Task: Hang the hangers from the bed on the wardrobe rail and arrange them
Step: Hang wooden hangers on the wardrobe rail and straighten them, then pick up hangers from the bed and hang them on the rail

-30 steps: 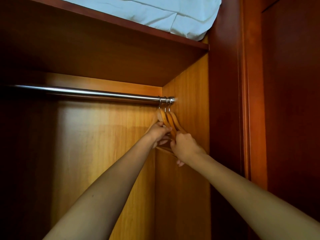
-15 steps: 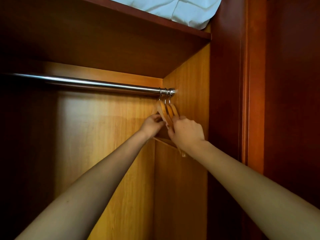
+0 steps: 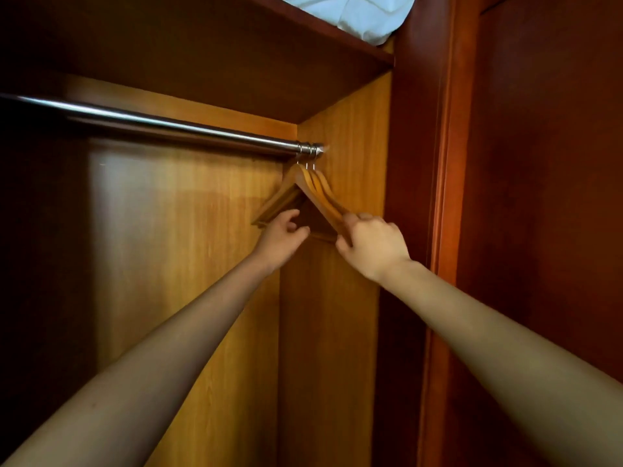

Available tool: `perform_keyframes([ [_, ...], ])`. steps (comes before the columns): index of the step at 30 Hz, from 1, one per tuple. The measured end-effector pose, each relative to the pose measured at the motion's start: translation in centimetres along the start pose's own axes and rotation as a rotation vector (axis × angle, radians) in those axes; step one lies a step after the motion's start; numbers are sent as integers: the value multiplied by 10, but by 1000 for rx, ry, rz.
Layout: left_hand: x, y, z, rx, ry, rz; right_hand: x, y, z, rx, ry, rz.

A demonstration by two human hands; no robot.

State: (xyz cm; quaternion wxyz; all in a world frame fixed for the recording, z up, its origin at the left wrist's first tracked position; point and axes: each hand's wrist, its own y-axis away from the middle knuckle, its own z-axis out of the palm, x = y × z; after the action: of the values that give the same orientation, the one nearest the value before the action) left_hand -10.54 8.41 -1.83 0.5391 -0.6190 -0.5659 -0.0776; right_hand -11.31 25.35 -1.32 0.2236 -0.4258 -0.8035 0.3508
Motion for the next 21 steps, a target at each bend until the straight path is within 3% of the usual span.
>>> perform_keyframes([
  [10,17,124,27,-293,137,90,-25,136,-54,-56,147,321],
  [21,211,274,141,-654,402,359,42,316,-264,-19,560,665],
])
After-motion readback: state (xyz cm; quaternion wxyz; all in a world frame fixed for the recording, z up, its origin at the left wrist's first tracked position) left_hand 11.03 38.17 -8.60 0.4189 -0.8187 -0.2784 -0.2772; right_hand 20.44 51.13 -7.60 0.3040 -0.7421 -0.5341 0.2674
